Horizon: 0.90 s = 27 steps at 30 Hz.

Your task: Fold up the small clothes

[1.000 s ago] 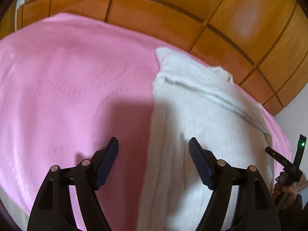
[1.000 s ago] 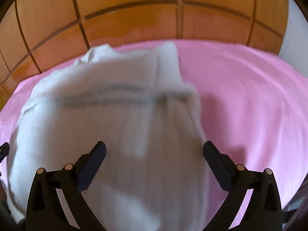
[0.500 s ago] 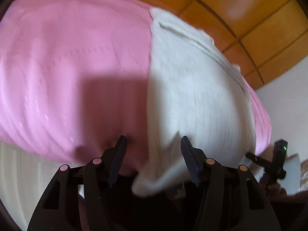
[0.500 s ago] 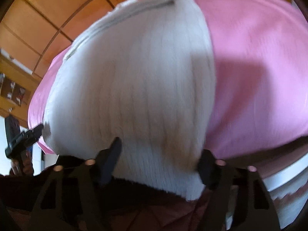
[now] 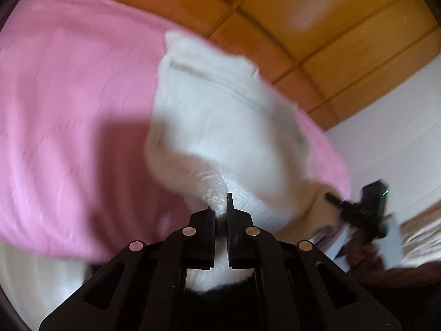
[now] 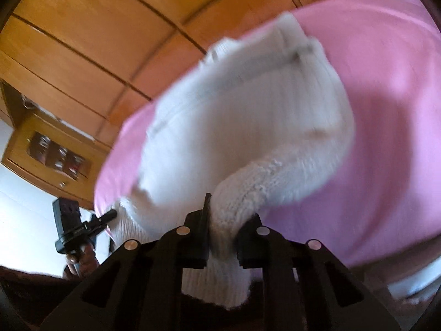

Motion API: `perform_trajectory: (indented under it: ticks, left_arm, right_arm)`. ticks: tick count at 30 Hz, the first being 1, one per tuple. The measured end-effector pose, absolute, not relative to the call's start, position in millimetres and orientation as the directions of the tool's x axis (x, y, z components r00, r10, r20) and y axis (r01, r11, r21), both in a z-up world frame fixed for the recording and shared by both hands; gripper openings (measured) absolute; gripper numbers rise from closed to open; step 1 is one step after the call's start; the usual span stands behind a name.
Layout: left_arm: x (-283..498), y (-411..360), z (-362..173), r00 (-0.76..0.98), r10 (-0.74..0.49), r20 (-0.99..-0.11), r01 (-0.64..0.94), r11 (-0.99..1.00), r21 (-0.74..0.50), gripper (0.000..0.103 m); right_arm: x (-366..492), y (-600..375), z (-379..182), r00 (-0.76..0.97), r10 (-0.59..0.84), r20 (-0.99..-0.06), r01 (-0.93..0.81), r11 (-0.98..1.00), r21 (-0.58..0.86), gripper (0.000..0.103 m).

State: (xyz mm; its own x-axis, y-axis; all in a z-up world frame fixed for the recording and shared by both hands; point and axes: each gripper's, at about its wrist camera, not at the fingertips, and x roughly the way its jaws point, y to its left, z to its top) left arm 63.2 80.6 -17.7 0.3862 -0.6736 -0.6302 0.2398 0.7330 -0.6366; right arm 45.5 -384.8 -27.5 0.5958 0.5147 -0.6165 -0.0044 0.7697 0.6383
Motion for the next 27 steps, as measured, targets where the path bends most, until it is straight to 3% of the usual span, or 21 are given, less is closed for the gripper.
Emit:
perform_trajectory:
  ticks: [4,10,11,12,13,14,15,16,17,22,24,27]
  left_arm:
    - [114,76,-8,0.424,-0.683,-0.595,0.211,0.714,-0.668,0.005]
    - [194,65,-11,0.454,-0.636,-0.624,0.097,0.732,-0.675,0.005]
    - [203,66,-12,0.459,-0.617,-0.639,0.069,0.742,-0.666,0.008]
    - [213,67,-15,0.468,-0.591,-0.657,0.039,0.756,-0.653,0.021]
    - [218,72,-15,0.488,-0.569,-0.662,0.018,0.765,-0.644,0.032]
    - [220,78,-15,0.511,-0.547,-0.663,-0.003,0.77,-0.638,0.052]
    - [219,86,-16,0.538,-0.531,-0.655,-0.019,0.769,-0.64,0.061]
    - [219,92,-17,0.544,-0.535,-0.646,-0.018,0.762,-0.647,0.061]
    - [217,96,-19,0.54,-0.54,-0.646,-0.014,0.761,-0.648,0.061]
    - [181,105,-41,0.497,-0.551,-0.671,0.071,0.796,-0.601,0.063]
    - [167,101,-49,0.476,-0.573,-0.667,0.112,0.791,-0.601,0.069]
    - [145,85,-60,0.453,-0.573,-0.683,0.17,0.807,-0.565,0.069]
  right_arm:
    - [78,-397,-26,0.644,0.47,-0.603,0.054,0.759,0.649,0.013]
    - [135,-445,-44,0.686,0.424,-0.591,0.212,0.661,0.72,0.013]
    - [142,-448,-47,0.69,0.413,-0.594,0.228,0.655,0.721,0.015]
    - [148,-453,-49,0.692,0.406,-0.597,0.248,0.643,0.725,0.015]
    - [152,-455,-48,0.695,0.408,-0.591,0.251,0.633,0.733,0.022]
    - [153,-458,-47,0.698,0.413,-0.584,0.247,0.627,0.739,0.044]
    - [153,-461,-44,0.701,0.421,-0.575,0.238,0.622,0.746,0.057]
    - [150,-463,-40,0.714,0.41,-0.568,0.23,0.629,0.743,0.076]
    - [139,-468,-35,0.726,0.387,-0.568,0.229,0.643,0.731,0.084]
    - [111,-477,-20,0.73,0.294,-0.617,0.234,0.741,0.63,0.091]
    - [102,-471,-22,0.71,0.259,-0.655,0.223,0.8,0.558,0.091]
    - [100,-453,-39,0.657,0.221,-0.721,0.203,0.869,0.451,0.089]
